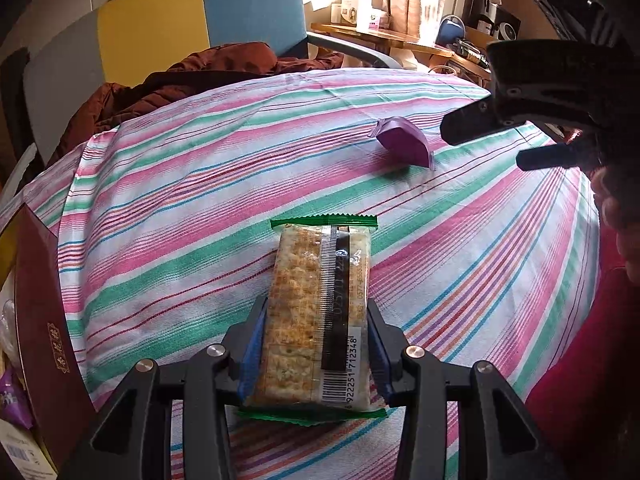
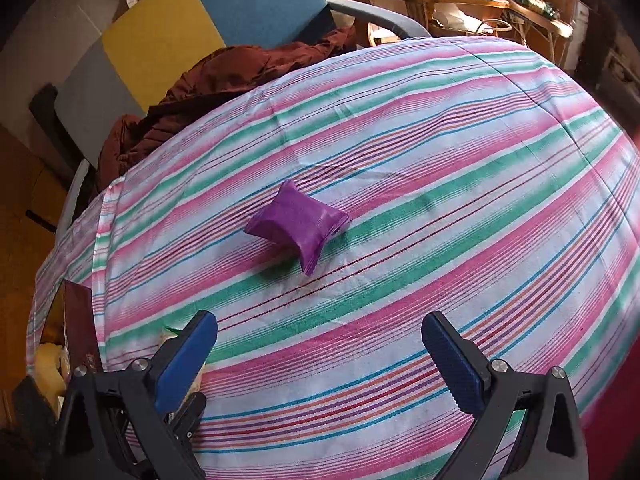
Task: Organize objects
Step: 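Grasp the purple packet with the right tool while the left tool holds the cracker packet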
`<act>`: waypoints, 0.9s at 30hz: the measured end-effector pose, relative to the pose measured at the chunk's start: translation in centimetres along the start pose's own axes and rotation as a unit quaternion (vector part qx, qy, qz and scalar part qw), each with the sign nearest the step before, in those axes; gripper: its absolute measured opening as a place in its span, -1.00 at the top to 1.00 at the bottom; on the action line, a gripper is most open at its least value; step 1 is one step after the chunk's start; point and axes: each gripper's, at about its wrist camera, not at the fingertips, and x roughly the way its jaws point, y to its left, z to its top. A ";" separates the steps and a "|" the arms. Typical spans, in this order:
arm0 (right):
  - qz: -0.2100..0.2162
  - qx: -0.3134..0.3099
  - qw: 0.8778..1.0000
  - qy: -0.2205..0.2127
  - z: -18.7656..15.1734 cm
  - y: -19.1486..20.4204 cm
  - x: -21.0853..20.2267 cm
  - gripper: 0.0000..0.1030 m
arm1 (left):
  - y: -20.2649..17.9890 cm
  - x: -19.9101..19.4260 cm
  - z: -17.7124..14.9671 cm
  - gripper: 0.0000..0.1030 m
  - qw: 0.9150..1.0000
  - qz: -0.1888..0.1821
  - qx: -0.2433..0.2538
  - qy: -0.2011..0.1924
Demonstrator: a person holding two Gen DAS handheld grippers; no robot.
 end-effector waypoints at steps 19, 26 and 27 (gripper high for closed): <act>-0.070 -0.177 0.981 0.045 5.3 4.6 6.8 0.52 | 0.3 0.2 -0.1 0.12 1.000 -0.016 -0.021 0.002; -0.009 -0.155 0.986 0.056 1.8 4.6 4.3 0.62 | 0.1 -0.1 -0.4 0.12 1.000 -0.018 -0.024 0.001; -0.006 -0.148 0.987 0.058 1.6 4.5 4.3 0.59 | 0.1 -0.1 -0.4 0.12 1.000 -0.017 -0.025 0.001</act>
